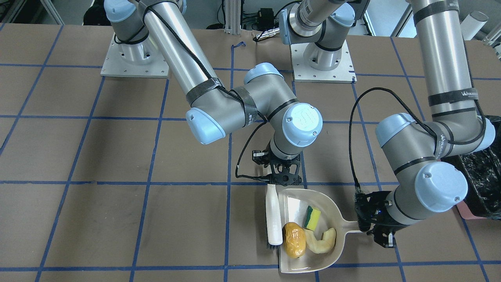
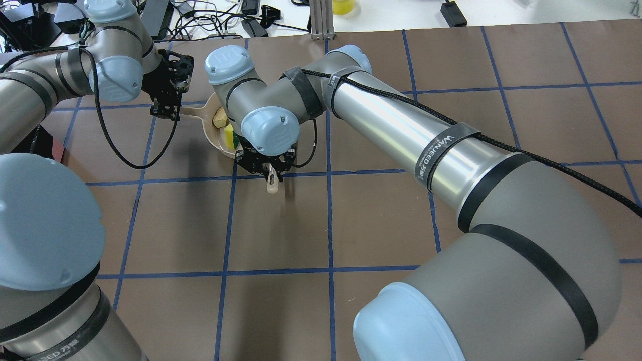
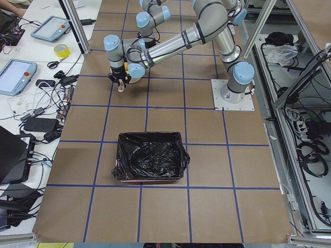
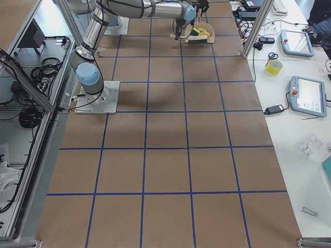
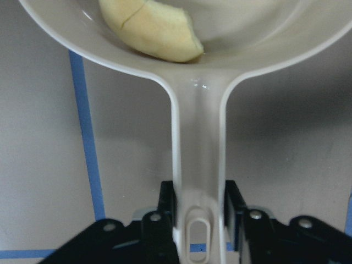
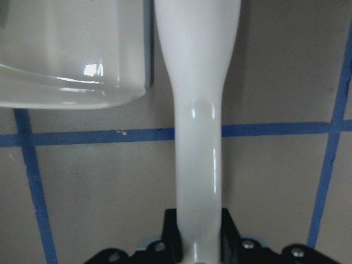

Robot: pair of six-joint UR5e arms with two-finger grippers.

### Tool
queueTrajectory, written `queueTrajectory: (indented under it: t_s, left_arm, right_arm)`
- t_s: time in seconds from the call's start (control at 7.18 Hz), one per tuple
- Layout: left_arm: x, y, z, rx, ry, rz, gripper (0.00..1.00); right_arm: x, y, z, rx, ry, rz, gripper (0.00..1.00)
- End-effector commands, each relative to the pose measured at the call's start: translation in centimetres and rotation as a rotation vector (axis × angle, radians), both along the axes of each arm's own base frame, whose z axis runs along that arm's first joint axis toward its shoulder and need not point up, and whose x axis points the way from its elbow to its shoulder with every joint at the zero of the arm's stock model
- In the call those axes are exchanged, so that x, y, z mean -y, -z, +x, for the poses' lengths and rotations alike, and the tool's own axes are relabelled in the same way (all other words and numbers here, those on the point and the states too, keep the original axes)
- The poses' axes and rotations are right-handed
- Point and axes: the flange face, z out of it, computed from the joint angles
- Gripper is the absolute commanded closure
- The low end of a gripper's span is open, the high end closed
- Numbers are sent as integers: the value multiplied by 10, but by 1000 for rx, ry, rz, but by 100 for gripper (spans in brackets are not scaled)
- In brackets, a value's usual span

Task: Sweep and dump trash into bin
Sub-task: 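Lift the loaded dustpan with the left gripper while the right withdraws the brush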

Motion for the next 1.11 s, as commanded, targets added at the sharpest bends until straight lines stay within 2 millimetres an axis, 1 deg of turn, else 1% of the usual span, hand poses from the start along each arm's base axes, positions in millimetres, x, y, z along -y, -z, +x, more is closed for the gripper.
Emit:
queueTrajectory:
  t_s: [0.0, 0.14, 0.28, 0.42, 0.56, 0.7, 0.84, 0.98]
  left_arm:
    - [0, 0, -1, -6, 1, -1, 100]
    - [0, 0, 0, -12, 0, -2, 100]
    - [1, 0, 5, -39, -9, -7, 100]
    - [1, -3, 17, -76, -26, -18, 100]
    - [-1, -12, 34, -110, -51, -34, 100]
    - [-2, -20, 45, -115, -62, -41, 100]
    - [-5, -38, 52, -112, -51, -49, 100]
    - [-12, -52, 62, -115, -47, -37, 100]
  right_arm:
    - [10, -5, -15, -16, 3, -2, 100]
    - [22, -13, -34, -14, 7, 3, 100]
    - [43, -28, -74, -19, 43, 21, 100]
    - [68, -45, -128, -23, 82, 43, 100]
    - [87, -59, -184, -74, 86, 54, 100]
    - [98, -67, -234, -74, 105, 60, 100]
    - [105, -72, -297, -55, 90, 75, 100]
    - [101, -76, -361, -24, 69, 97, 100]
